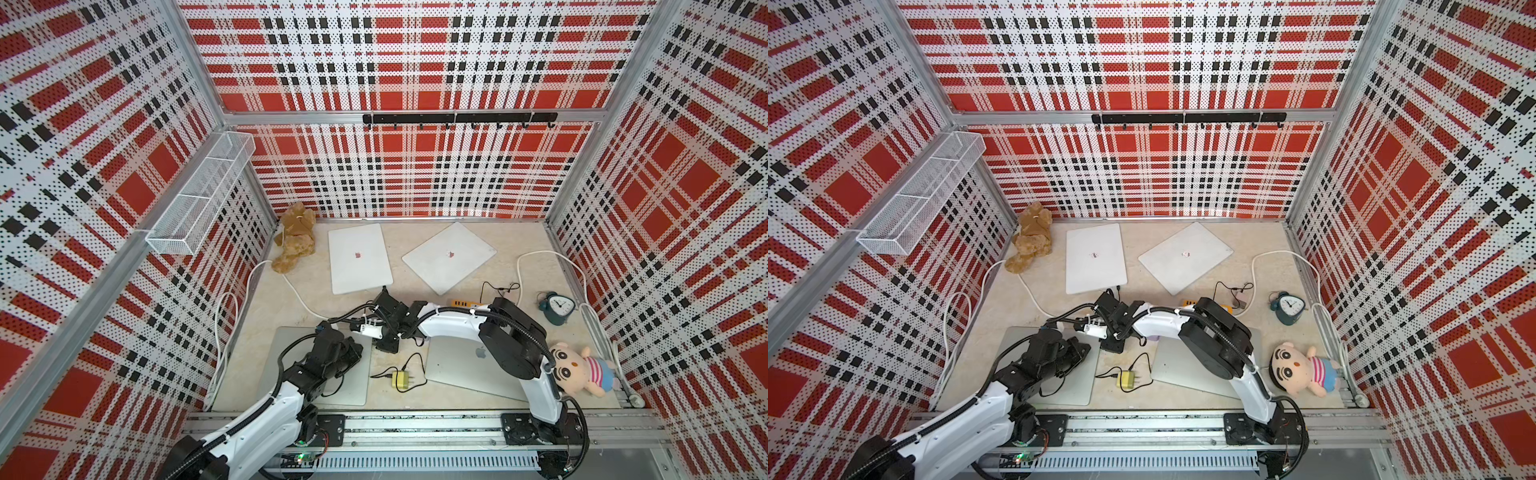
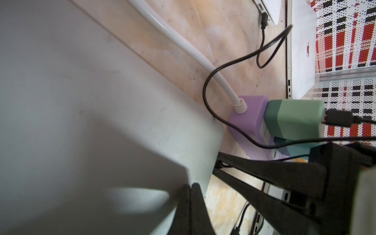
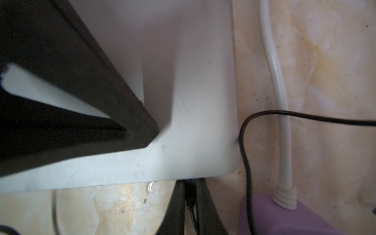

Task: Unplug the laptop charger
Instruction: Remove the charging cable from the laptop.

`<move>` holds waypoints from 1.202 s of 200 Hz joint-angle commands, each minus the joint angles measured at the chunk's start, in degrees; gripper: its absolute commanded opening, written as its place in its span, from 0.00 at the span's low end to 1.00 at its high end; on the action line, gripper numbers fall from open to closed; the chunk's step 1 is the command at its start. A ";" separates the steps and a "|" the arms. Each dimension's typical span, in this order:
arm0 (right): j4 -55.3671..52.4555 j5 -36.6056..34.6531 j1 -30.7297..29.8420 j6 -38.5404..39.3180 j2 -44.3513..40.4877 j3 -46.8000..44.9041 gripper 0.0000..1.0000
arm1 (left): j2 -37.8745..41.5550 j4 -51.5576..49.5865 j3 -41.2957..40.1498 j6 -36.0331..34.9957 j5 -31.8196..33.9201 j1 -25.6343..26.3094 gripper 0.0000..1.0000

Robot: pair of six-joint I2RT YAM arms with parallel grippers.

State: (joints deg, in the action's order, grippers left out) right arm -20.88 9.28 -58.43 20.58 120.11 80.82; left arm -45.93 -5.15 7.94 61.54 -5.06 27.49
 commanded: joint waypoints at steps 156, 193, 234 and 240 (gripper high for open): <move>-4.12 -3.57 0.45 0.60 -1.41 -1.87 0.04 | 0.89 -0.13 -0.83 0.16 0.99 0.55 0.00; -3.91 -2.65 0.43 -0.53 -1.83 -1.88 0.07 | 1.21 -0.37 -0.74 0.31 1.19 1.11 0.00; -3.27 -2.45 -0.01 -0.48 -4.97 -3.02 0.14 | 1.68 -0.64 -0.15 0.40 1.54 1.33 0.00; -3.45 -2.25 -0.10 -0.37 -5.34 -2.96 0.15 | 1.70 -0.65 -0.09 0.42 1.53 1.33 0.00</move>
State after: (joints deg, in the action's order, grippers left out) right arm -21.93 7.22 -58.35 19.81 118.02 78.78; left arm -44.84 -5.39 7.70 61.71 -4.21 28.38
